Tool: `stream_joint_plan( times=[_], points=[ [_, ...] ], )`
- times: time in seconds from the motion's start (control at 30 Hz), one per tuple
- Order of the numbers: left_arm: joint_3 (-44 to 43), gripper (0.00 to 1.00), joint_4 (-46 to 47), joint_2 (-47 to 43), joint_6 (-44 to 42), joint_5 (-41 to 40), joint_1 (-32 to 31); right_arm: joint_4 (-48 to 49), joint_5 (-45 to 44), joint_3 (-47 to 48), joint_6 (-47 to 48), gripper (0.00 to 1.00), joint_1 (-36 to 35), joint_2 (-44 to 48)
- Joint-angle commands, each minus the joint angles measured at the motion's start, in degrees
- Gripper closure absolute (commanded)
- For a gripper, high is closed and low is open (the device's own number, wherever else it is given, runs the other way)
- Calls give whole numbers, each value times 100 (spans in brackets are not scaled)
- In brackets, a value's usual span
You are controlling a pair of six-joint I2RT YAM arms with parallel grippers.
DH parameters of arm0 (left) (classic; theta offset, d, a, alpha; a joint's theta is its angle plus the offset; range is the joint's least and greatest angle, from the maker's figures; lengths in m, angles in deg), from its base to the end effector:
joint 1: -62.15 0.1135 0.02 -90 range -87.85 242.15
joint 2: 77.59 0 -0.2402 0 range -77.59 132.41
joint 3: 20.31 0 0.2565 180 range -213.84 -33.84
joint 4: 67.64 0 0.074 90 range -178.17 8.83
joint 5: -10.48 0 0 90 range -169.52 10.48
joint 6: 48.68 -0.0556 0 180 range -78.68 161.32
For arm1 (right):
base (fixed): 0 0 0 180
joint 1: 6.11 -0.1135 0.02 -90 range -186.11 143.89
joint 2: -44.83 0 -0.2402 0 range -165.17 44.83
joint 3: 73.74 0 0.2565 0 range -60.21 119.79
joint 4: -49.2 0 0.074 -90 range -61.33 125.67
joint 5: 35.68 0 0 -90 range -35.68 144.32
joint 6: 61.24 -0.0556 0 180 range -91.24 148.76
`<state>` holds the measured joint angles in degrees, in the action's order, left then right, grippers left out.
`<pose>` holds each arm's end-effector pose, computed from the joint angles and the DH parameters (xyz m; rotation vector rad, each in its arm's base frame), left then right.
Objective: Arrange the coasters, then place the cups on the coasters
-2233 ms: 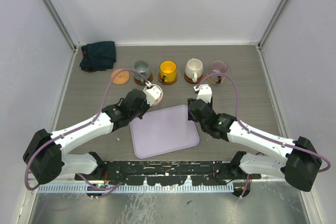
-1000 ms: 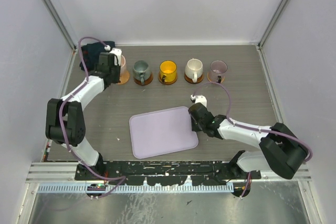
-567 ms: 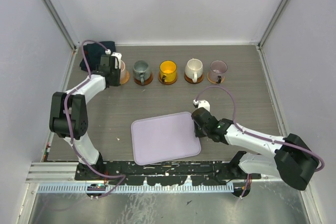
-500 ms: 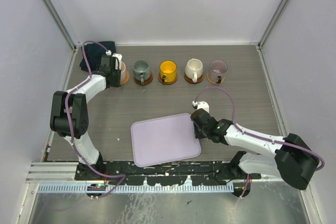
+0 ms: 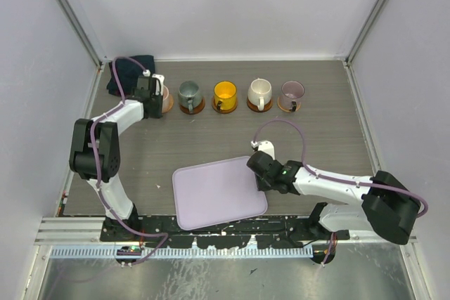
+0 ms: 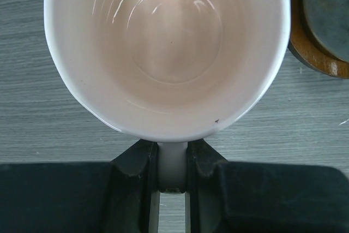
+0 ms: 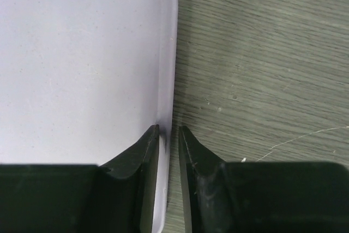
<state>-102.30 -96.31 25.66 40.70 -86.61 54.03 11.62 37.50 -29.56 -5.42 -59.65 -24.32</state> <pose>0.3942 -0.0493 0.1554 0.1307 2.4318 0.0924 0.1471 0.1719 0.1168 -0.3437 2.5717 0.1624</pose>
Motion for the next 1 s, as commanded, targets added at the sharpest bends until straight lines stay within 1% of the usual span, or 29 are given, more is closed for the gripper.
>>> stream_joint_plan(
  times=[0.0,0.13,0.6,0.97],
  points=[
    [-411,100,621,-39,89,-169,44,-134,-225,111,-346,71,-24,107],
    [-408,100,671,-19,89,-261,49,-175,-259,119,-362,70,-31,184],
    [-398,100,1043,34,157,-226,58,-154,-339,106,-323,69,-25,121],
    [-349,100,957,91,216,-184,57,-149,-337,117,-315,68,-27,128]
  ],
)
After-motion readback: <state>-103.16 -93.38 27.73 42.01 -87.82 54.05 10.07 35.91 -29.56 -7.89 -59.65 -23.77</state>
